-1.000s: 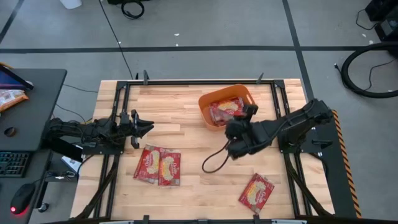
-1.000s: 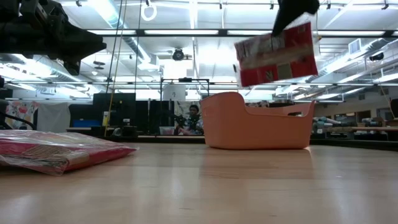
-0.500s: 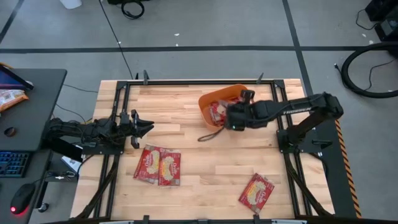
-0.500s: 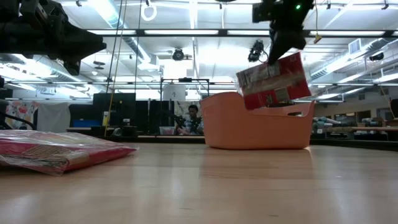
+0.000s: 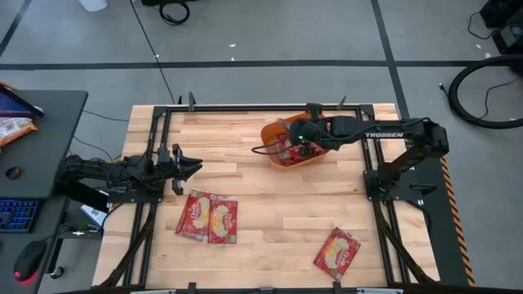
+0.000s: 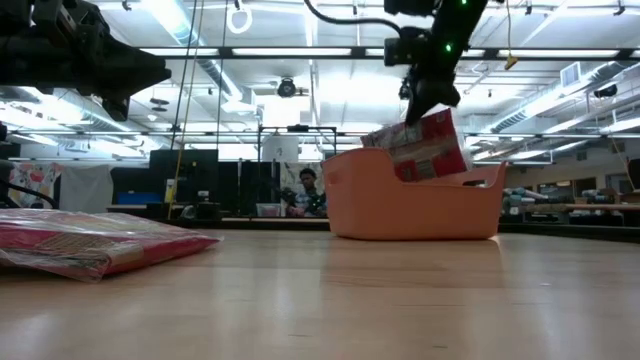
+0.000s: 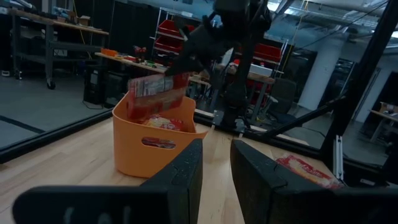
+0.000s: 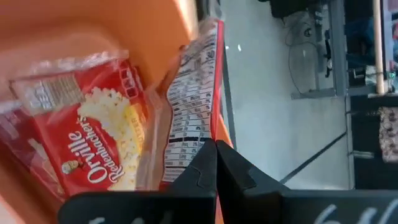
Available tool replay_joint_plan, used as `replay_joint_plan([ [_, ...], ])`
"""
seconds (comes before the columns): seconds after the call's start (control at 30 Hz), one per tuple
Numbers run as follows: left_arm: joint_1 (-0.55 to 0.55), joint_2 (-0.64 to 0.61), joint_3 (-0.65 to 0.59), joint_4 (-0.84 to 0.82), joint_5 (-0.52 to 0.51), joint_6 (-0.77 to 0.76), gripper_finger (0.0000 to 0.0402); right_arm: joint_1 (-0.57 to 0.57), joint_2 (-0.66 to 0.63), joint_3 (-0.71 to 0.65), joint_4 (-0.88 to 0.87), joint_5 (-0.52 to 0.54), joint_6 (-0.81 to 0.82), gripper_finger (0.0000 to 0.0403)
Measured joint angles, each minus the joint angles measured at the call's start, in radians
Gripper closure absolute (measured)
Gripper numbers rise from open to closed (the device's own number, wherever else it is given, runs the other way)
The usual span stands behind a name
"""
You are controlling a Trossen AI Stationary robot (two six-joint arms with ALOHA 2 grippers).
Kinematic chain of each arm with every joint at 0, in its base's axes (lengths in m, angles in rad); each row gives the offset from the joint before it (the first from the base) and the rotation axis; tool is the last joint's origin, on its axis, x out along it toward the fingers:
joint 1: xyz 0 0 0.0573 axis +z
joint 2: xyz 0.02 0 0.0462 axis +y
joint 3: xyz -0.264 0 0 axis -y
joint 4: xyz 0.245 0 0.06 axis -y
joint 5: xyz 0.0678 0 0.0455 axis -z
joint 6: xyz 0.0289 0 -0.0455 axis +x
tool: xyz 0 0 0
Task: Sort popcorn bags into baskets
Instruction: Put the popcorn pack into the orange bin
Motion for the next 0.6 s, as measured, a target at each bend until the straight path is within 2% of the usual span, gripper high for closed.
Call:
replay_joint_plan([
  [0.23,0.000,0.000,0.000,0.000,0.000,0.004,0.0315,-0.008,0.000,-0.140,0.116,-0.004,-0.154,0.0399],
  [0.37,0.000,0.000,0.000,0.000,0.000,0.006,0.0315,0.004,0.000,-0.179,0.139,-0.024,-0.150,0.0398],
  [0.6,0.000,0.000,0.000,0.000,0.000,0.007,0.0315,0.041,0.000,-0.197,0.100,-0.170,-0.073,0.0390],
])
